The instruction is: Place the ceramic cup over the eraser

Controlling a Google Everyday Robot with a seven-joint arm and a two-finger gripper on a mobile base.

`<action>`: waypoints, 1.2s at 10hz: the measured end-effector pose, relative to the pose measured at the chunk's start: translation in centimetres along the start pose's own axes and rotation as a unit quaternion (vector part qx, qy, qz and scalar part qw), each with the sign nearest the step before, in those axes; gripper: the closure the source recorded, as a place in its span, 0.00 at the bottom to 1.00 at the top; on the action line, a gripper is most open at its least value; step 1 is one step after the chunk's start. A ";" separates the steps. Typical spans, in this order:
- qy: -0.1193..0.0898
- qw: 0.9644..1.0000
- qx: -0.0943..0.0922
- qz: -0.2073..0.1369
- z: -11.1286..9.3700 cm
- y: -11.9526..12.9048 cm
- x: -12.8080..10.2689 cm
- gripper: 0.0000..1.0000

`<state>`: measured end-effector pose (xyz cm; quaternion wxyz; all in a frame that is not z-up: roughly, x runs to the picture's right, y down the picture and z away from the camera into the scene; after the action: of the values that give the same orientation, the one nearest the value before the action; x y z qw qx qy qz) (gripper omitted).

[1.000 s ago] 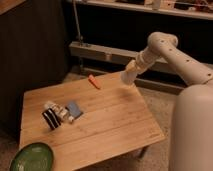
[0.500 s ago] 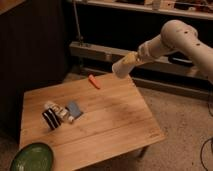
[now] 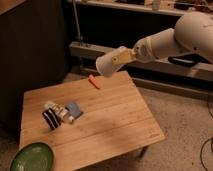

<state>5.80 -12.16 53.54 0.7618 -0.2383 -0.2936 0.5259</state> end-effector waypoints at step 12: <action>-0.001 0.984 -0.032 -0.176 2.4 6.8 -4.1 1.00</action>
<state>-1.49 -13.60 49.88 0.8340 -0.2066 -0.3488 0.3744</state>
